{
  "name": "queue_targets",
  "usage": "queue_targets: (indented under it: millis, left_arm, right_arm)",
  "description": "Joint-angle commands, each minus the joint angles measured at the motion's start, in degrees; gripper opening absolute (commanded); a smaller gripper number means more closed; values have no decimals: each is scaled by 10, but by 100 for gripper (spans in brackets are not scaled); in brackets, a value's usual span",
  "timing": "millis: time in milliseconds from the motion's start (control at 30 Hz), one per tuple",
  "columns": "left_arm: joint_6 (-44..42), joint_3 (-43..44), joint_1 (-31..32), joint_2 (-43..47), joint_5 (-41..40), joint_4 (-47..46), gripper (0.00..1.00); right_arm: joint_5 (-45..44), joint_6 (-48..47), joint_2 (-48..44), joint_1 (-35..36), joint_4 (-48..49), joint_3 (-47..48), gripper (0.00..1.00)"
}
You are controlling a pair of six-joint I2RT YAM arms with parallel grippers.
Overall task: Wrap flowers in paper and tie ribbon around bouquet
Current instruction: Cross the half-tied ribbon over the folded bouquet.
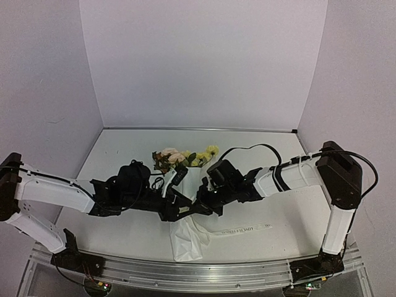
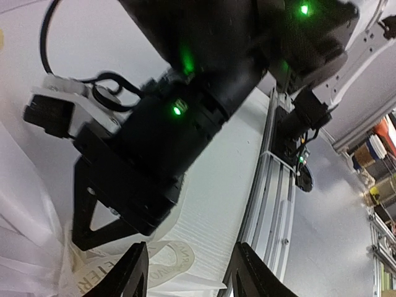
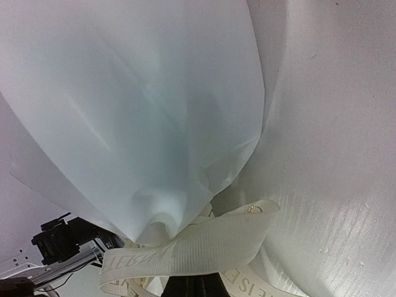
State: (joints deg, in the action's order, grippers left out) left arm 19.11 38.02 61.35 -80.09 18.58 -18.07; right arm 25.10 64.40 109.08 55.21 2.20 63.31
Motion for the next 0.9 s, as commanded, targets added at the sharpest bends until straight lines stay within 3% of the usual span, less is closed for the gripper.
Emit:
queue_targets:
  millis: [0,167,500,867]
  left_arm:
    - [69,2,-31,58,-83,13,43]
    - [76,13,-86,38,-69,105,35]
    - [27,117,-89,-70,-3,201,46]
    - [-6,163,-82,-114,-13,272,45]
  right_arm:
    - [-17,-23,-9,8,15,-3,0]
    - [-38,-31,-20,15,16,-6,0]
    - [-58,-24,-30,22,19,-15,0]
    - [-65,-23,-37,22,21,-17,0]
